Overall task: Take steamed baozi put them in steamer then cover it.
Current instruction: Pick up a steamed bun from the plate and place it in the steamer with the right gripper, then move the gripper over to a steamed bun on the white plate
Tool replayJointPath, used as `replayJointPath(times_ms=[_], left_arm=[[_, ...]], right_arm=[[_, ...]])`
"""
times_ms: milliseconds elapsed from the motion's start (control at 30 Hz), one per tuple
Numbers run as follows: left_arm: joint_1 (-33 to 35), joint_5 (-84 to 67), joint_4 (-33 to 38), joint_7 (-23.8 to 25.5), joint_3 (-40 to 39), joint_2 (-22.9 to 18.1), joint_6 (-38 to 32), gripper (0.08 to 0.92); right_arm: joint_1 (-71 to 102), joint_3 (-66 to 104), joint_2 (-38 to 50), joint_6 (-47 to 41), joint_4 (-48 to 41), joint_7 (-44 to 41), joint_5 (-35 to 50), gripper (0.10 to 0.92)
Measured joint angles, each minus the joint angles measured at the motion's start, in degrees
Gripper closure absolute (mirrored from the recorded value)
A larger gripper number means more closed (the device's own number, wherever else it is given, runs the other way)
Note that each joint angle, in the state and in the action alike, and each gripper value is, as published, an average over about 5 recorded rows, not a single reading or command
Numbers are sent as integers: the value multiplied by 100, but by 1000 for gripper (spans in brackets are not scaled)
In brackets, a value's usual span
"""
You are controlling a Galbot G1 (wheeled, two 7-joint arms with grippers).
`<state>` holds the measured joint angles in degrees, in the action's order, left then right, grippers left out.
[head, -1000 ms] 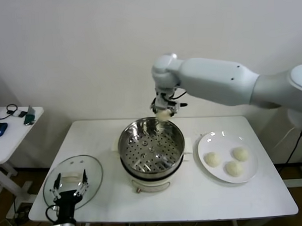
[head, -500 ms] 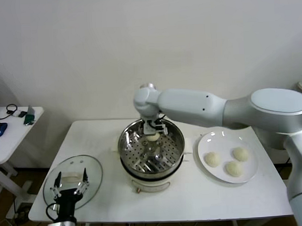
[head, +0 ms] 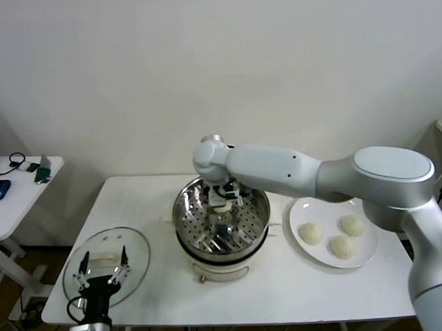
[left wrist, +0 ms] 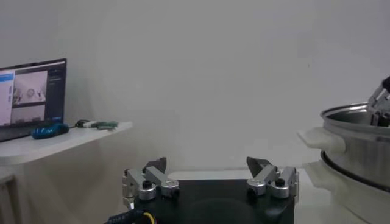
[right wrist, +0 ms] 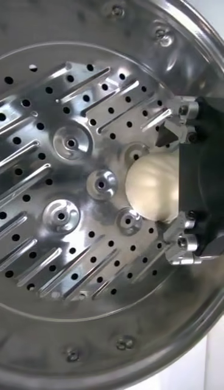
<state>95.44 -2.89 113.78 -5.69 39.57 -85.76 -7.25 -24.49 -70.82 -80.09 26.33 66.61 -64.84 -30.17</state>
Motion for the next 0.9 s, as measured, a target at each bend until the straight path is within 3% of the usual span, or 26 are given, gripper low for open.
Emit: replayJointPath(times_ms=[267,667,900], left_arm=[[0,2,62,-4,-12,0,48,177],[39,11,173,2,-116,32,67,177],[95,14,178,5,-156,41,64,177]], right_arm=[[-538,-49,397,-296,330,-141,668,203],[-1851,-1165,1862,-1724,573,21,3820,203],[-1898,-1564,2917,-2748,791,348,4817,203]])
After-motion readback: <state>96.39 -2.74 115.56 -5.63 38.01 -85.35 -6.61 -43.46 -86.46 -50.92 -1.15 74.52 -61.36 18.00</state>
